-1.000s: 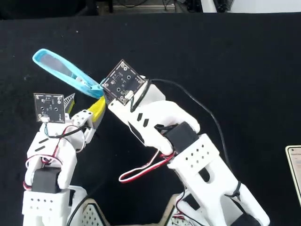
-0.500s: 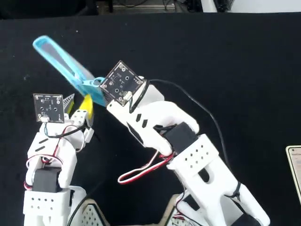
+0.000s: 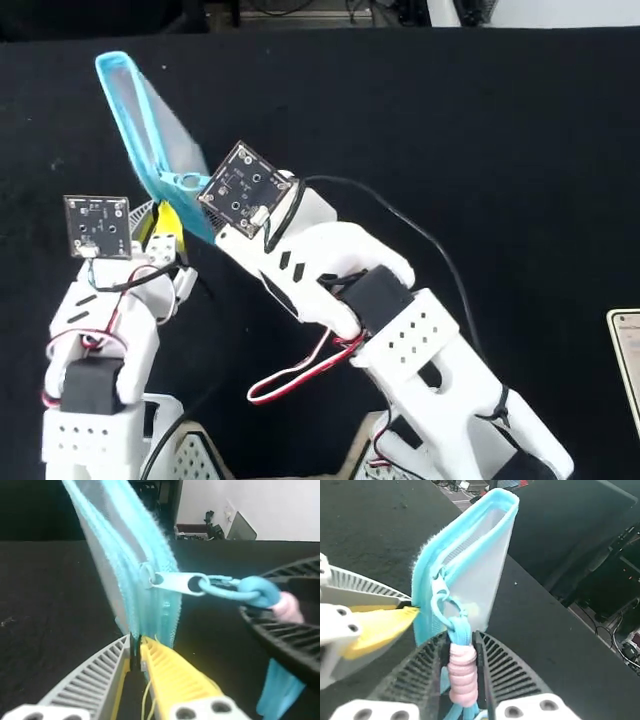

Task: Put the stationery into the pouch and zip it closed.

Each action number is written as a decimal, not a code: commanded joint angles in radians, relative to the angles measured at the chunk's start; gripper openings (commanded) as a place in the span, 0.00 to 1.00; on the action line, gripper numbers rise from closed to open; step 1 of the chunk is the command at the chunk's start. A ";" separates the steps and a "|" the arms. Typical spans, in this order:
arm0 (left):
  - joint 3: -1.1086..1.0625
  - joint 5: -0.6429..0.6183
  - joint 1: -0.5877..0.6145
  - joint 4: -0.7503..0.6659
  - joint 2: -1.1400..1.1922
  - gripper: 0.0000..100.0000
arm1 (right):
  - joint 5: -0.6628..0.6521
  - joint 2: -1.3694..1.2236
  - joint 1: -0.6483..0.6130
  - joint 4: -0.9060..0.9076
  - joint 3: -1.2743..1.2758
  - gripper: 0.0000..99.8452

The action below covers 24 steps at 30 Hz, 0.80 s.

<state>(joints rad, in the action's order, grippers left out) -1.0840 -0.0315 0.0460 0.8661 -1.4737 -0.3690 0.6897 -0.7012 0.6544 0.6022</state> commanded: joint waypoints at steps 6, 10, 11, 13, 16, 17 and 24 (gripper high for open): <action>0.189 0.037 0.002 0.087 -0.012 0.03 | -0.002 0.151 -0.055 0.017 -0.048 0.01; 0.197 0.046 -0.088 0.163 -0.012 0.03 | -0.002 0.180 -0.054 0.084 -0.044 0.01; 0.197 0.046 -0.099 0.170 -0.012 0.03 | -0.002 0.183 -0.052 0.095 -0.042 0.01; 0.196 0.046 -0.102 0.169 -0.012 0.03 | -0.002 0.191 -0.052 0.112 -0.027 0.01; 0.199 0.046 -0.073 0.167 -0.012 0.03 | -0.002 0.203 -0.051 0.117 -0.010 0.01; 0.199 0.046 -0.061 0.167 -0.012 0.04 | -0.003 0.206 -0.051 0.114 -0.004 0.01; 0.197 0.046 0.035 0.176 -0.012 0.20 | -0.003 0.202 -0.051 0.112 0.001 0.01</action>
<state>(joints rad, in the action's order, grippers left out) -0.9521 0.0084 0.0384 1.0380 -1.4830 -0.3705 0.8615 -0.7472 0.7679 0.6145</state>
